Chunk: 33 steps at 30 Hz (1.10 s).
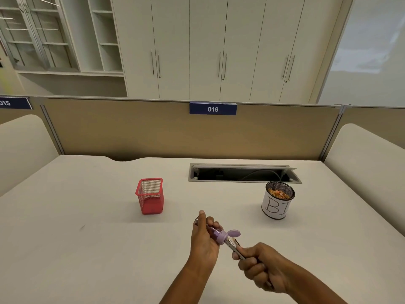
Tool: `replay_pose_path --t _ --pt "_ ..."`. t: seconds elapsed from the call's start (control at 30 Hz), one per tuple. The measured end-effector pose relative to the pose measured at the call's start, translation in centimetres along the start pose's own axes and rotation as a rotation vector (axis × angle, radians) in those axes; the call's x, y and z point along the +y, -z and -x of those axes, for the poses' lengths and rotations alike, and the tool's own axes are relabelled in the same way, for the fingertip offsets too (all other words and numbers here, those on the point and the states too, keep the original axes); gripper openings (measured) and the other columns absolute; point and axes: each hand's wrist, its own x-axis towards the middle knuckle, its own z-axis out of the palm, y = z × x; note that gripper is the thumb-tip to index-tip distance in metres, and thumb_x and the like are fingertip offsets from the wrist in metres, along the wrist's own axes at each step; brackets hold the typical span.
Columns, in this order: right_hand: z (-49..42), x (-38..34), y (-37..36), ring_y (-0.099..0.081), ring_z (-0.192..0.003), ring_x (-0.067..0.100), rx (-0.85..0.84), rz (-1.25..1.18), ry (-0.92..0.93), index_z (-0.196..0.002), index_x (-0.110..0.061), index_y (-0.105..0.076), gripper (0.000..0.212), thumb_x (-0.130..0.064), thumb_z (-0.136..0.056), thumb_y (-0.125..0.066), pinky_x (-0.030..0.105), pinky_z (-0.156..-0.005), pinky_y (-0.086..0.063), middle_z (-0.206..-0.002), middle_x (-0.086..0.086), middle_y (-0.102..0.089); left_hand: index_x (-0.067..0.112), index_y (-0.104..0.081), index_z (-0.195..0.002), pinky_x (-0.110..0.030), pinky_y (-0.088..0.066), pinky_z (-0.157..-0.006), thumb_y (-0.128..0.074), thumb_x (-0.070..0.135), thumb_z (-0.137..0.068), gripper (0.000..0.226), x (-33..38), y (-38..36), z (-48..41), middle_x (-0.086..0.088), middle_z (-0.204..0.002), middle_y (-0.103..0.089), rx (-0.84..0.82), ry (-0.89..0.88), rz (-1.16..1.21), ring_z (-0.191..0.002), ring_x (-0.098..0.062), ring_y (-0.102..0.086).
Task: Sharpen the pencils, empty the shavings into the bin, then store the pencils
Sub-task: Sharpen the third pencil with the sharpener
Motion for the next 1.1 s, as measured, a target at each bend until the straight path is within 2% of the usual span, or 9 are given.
replay_pose_path --t 0.1,0.27,0.37,0.43,0.53,0.57,0.83,0.97,1.1 --pt "0.2 0.4 -0.7 -0.029 -0.029 0.004 0.209 0.412 0.258 -0.074 -0.008 -0.06 0.028 -0.023 -0.094 -0.047 0.015 -0.032 -0.022 -0.044 -0.004 -0.042 0.011 -0.04 -0.071 -0.018 -0.047 -0.043 -0.043 0.025 -0.097 0.03 -0.2 0.2 -0.2 0.002 -0.041 -0.048 0.04 -0.008 0.022 -0.035 -0.008 -0.049" --pt "-1.0 2.6 0.2 -0.046 -0.042 0.004 0.734 1.513 1.029 -0.069 -0.029 -0.057 0.01 -0.023 -0.076 -0.062 0.011 -0.041 -0.029 -0.055 -0.007 -0.053 0.009 -0.043 -0.072 -0.02 -0.049 -0.048 -0.042 0.027 -0.097 0.031 -0.7 0.8 -0.5 0.0 -0.044 -0.05 0.08 -0.012 0.076 -0.039 -0.01 -0.051" --pt "-1.6 2.8 0.3 -0.048 -0.036 0.011 0.832 1.681 1.184 -0.06 -0.022 -0.065 0.033 -0.025 -0.083 -0.042 0.018 -0.031 -0.028 -0.048 -0.004 -0.053 0.008 -0.045 -0.074 -0.023 -0.049 -0.052 -0.043 0.028 -0.096 0.03 -1.0 0.8 -0.7 -0.004 -0.055 -0.049 0.101 -0.023 0.06 -0.044 -0.013 -0.05" --pt "-1.3 3.1 -0.1 -0.047 -0.034 0.01 0.792 1.724 1.139 -0.063 -0.025 -0.06 0.022 -0.02 -0.076 -0.043 0.016 -0.03 -0.024 -0.045 -0.005 -0.053 0.007 -0.046 -0.075 -0.024 -0.05 -0.049 -0.043 0.028 -0.096 0.029 -1.0 0.5 -0.3 -0.005 -0.056 -0.049 0.088 -0.028 0.036 -0.044 -0.014 -0.05" --pt "-1.8 2.9 -0.4 -0.041 -0.045 0.007 0.738 1.36 0.938 -0.063 -0.021 -0.048 0.026 -0.011 -0.087 -0.047 0.017 -0.043 -0.025 -0.042 -0.01 -0.048 0.005 -0.045 -0.068 -0.024 -0.05 -0.04 -0.041 0.024 -0.097 0.034 -0.7 -0.3 0.7 -0.005 -0.044 -0.049 0.027 -0.044 -0.03 -0.035 -0.013 -0.049" --pt "-1.9 2.8 -0.5 -0.038 -0.047 0.008 0.595 1.133 0.808 -0.055 -0.022 -0.05 0.036 -0.011 -0.09 -0.047 0.017 -0.045 -0.024 -0.039 -0.01 -0.048 0.006 -0.043 -0.067 -0.024 -0.049 -0.038 -0.04 0.022 -0.098 0.035 -0.5 -0.5 0.9 -0.004 -0.042 -0.048 0.012 -0.06 -0.061 -0.033 -0.012 -0.048" --pt "-0.2 1.1 -0.1 -0.021 -0.023 0.006 -0.031 0.018 -0.041 -0.056 -0.007 -0.052 0.026 -0.012 -0.082 -0.05 0.007 -0.026 -0.013 -0.038 -0.003 -0.027 0.01 -0.038 -0.068 -0.02 -0.044 -0.045 -0.039 0.023 -0.098 0.033 -0.8 0.6 0.7 0.003 -0.044 -0.046 -0.024 -0.025 -0.136 -0.038 -0.007 -0.045" --pt "-0.3 1.4 -0.4 -0.025 -0.024 0.005 -0.026 0.013 -0.013 -0.066 -0.004 -0.054 0.028 -0.013 -0.091 -0.045 0.009 -0.024 -0.016 -0.04 0.0 -0.034 0.01 -0.038 -0.07 -0.019 -0.044 -0.043 -0.042 0.024 -0.097 0.031 -1.1 1.7 0.0 0.001 -0.043 -0.045 0.022 0.027 -0.081 -0.036 -0.008 -0.045" --pt "-0.1 1.7 -1.6 -0.04 -0.038 0.006 0.257 0.544 0.344 -0.073 -0.013 -0.054 0.025 -0.027 -0.093 -0.049 0.014 -0.037 -0.028 -0.055 0.0 -0.051 0.011 -0.038 -0.07 -0.018 -0.045 -0.042 -0.041 0.021 -0.098 0.029 -1.4 1.6 0.3 0.002 -0.038 -0.046 0.068 0.014 0.007 -0.033 -0.007 -0.046"
